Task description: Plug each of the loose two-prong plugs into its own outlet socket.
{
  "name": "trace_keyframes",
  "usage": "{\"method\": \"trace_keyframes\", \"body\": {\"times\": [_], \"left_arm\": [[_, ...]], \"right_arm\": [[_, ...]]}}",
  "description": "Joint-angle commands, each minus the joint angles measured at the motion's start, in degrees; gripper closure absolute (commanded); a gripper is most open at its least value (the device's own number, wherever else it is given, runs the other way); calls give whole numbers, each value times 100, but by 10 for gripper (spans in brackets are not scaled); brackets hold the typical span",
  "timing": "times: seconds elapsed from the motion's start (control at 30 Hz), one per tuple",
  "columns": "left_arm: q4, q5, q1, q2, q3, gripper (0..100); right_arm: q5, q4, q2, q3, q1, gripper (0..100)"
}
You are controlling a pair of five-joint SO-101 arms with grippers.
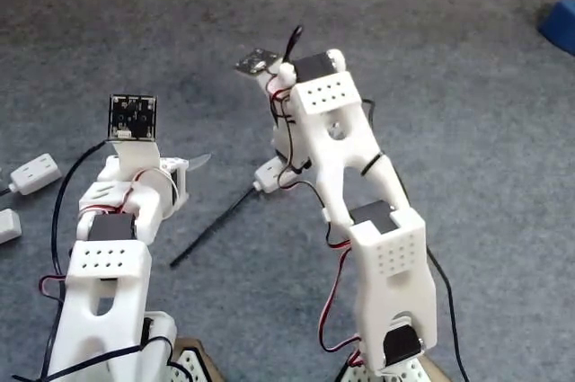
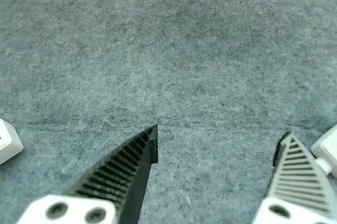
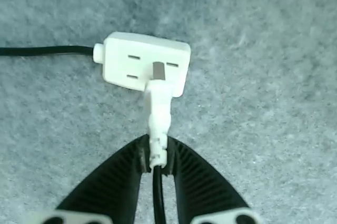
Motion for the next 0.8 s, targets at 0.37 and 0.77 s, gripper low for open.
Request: {"method": "trace_keyframes", "body": {"times": [0.37, 0.77], "left_arm": [[-79, 53, 312, 13, -31, 649], [598, 62, 418, -31, -382, 649]], "right_arm": [[-431, 75, -927, -40, 567, 991], [-1415, -2018, -3459, 2624, -716, 990]]}}
